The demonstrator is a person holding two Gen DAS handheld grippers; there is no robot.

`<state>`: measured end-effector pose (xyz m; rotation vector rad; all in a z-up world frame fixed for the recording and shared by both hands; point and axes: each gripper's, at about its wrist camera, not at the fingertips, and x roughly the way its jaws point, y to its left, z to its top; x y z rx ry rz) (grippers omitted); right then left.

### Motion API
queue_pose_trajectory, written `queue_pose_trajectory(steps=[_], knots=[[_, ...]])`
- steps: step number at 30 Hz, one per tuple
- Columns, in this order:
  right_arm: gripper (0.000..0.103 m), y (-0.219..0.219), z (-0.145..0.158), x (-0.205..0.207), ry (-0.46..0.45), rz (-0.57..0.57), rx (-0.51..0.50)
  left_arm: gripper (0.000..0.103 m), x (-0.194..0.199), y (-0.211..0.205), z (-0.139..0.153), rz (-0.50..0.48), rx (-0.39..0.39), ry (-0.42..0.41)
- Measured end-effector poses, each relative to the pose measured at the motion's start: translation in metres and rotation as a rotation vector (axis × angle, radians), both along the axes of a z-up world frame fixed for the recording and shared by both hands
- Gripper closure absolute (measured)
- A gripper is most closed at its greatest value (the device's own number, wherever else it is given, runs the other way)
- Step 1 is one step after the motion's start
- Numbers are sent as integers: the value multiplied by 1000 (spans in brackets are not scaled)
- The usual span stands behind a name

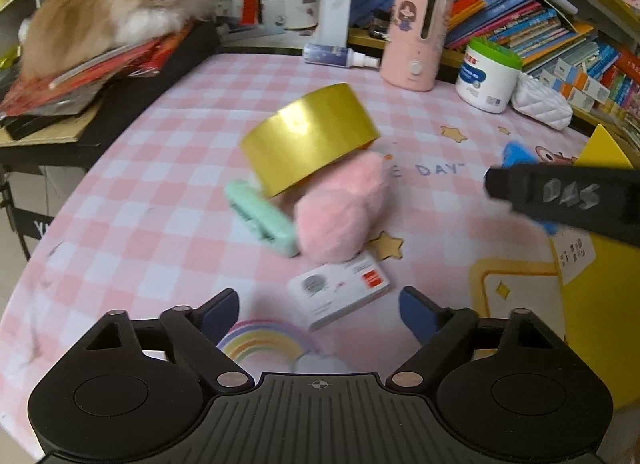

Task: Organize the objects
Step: 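Grasp the small white red-labelled box with the left tool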

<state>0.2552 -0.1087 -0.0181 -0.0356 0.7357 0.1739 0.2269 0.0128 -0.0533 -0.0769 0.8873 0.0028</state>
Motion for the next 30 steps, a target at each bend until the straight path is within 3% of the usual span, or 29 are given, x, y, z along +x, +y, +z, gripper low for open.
queue_pose_trajectory(steps=[2,7,20,30], knots=[[65,-6,8,0,-34,-12,12,20,5,-4,-3,-4,-1,3],[65,-13,16,-2,-85,-13,0,43,15,-14,-8,-14,53,23],[65,-3,10,-13,-16,45,17,43,-13,8,5,-25,-37,36],[65,4,11,-36,24,55,18,43,-53,44,41,17,-78,-55]])
